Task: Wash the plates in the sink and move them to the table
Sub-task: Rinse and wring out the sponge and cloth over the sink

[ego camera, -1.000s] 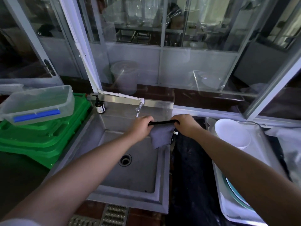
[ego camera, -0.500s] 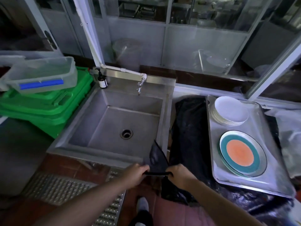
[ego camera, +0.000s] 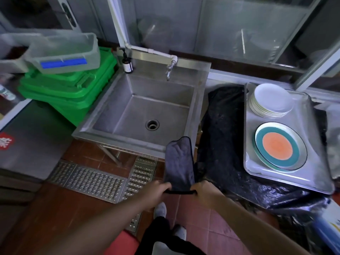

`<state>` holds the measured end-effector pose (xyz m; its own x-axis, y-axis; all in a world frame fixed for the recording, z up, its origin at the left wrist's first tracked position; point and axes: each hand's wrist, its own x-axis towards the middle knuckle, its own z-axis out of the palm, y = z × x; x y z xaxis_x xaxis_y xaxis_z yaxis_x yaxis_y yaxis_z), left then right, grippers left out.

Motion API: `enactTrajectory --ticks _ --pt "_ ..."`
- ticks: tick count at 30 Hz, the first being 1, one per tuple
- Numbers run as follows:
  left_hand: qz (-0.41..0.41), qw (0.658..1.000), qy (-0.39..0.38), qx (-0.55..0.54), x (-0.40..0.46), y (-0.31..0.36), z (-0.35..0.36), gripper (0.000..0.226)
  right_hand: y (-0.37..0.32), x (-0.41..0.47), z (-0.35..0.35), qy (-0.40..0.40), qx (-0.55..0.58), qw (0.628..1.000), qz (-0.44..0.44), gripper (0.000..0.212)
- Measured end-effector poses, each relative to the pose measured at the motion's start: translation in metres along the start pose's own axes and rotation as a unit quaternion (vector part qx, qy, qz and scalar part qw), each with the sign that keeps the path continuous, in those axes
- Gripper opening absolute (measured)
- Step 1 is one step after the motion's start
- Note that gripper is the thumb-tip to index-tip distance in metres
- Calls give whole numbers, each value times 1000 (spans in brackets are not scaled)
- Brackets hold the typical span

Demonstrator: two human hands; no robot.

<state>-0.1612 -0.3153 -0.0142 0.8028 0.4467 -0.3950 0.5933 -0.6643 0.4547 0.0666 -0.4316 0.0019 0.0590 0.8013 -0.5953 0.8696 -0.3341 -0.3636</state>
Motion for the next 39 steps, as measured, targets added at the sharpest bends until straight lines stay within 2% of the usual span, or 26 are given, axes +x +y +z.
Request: enactTrajectory --ticks 3,6,8,10,14,20,28,33,36,39 --pt "5 1000 0 -25 -3 1 -5 29 -1 2 0 -11 -10 1000 -15 19" --pt "15 999 -13 -42 -1 0 -7 25 0 6 0 -27 -31 998 -40 20" --pt "22 998 -31 -41 1 0 -8 25 -1 8 -2 -38 -38 997 -53 14" --pt "22 998 -31 -52 6 -2 -13 23 -1 14 -8 -34 -16 998 -54 17" --pt "-10 995 -14 -102 28 -12 -34 18 2 38 -29 -23 26 999 -18 29" --pt "-34 984 38 -168 93 -45 -68 18 10 103 -71 38 73 996 33 18" --pt "-79 972 65 -213 184 -81 -95 3 22 186 -111 100 112 983 103 30" --pt "-98 975 71 -185 228 -101 -74 21 40 227 -91 112 77 978 157 28" --pt "-101 980 68 -159 235 -112 -56 43 51 233 -67 206 43 970 123 26" --pt "-56 990 107 -76 222 -117 -38 48 52 225 -48 282 -40 955 85 44"
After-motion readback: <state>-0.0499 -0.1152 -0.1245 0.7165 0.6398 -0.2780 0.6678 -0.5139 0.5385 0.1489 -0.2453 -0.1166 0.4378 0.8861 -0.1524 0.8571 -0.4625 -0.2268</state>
